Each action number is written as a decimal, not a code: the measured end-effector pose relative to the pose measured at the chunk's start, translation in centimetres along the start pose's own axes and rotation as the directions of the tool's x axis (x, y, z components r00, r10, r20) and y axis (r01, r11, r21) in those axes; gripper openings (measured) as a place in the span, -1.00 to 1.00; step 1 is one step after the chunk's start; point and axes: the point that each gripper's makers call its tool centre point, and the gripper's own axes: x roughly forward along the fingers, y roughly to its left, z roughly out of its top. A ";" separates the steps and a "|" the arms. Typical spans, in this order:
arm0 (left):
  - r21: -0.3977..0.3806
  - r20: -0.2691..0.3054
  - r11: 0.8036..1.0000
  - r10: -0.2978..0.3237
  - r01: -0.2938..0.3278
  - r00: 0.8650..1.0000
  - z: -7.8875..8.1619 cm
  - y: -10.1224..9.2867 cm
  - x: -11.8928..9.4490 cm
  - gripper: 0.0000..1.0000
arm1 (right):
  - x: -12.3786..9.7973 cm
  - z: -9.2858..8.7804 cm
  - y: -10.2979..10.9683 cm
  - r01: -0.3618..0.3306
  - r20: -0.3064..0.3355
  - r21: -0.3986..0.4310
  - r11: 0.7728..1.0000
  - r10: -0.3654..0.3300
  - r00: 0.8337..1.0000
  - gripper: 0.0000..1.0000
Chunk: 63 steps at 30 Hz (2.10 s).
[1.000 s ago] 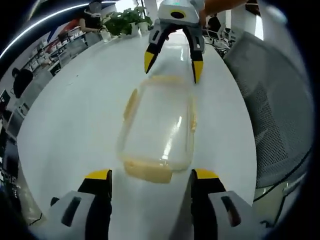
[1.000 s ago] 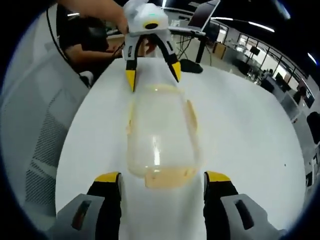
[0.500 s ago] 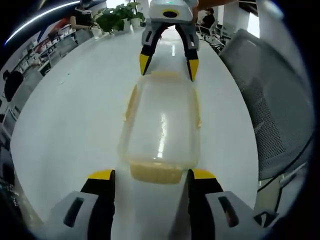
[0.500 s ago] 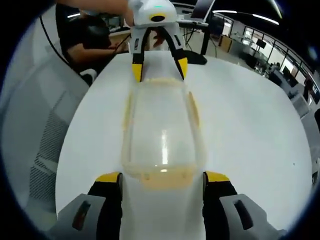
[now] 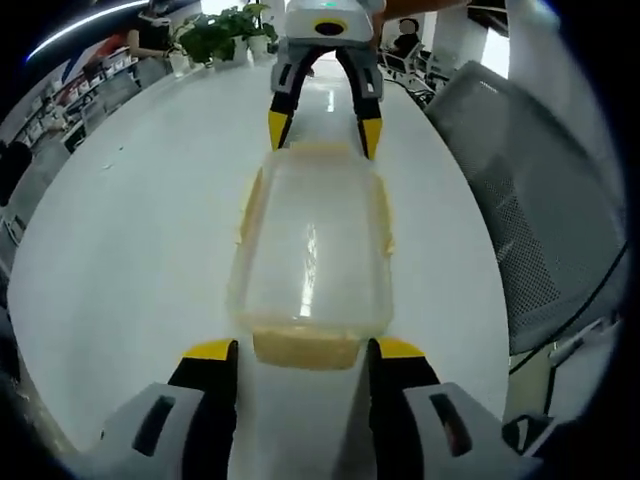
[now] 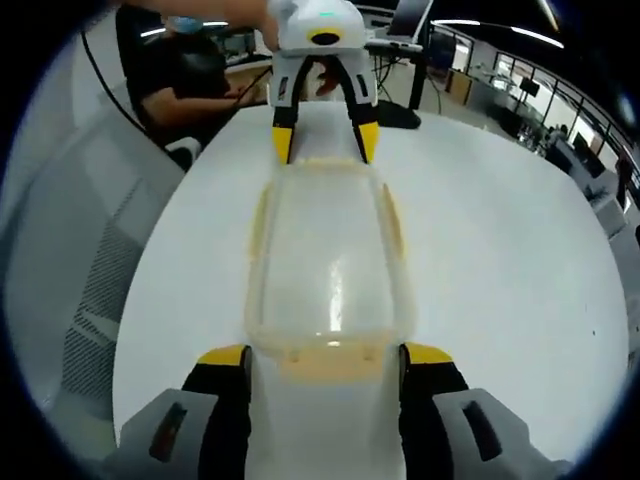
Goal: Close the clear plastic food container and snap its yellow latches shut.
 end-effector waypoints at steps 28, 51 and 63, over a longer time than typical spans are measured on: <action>0.081 -0.026 0.996 -0.031 0.033 0.999 0.4 -0.4 0.1 -0.20 | -0.6 -0.4 -0.1 -0.006 -0.054 -0.033 0.999 0.004 0.999 -0.20; 0.063 -0.075 0.998 -0.007 0.012 0.997 0.5 -0.6 -0.1 -0.25 | -0.7 -0.6 0.1 -0.004 -0.069 -0.003 1.000 0.004 0.998 -0.26; 0.036 -0.059 0.999 0.009 -0.007 0.998 2.2 -1.1 -1.6 -0.24 | -2.9 -0.1 0.1 0.010 -0.064 -0.031 0.999 -0.012 0.998 -0.25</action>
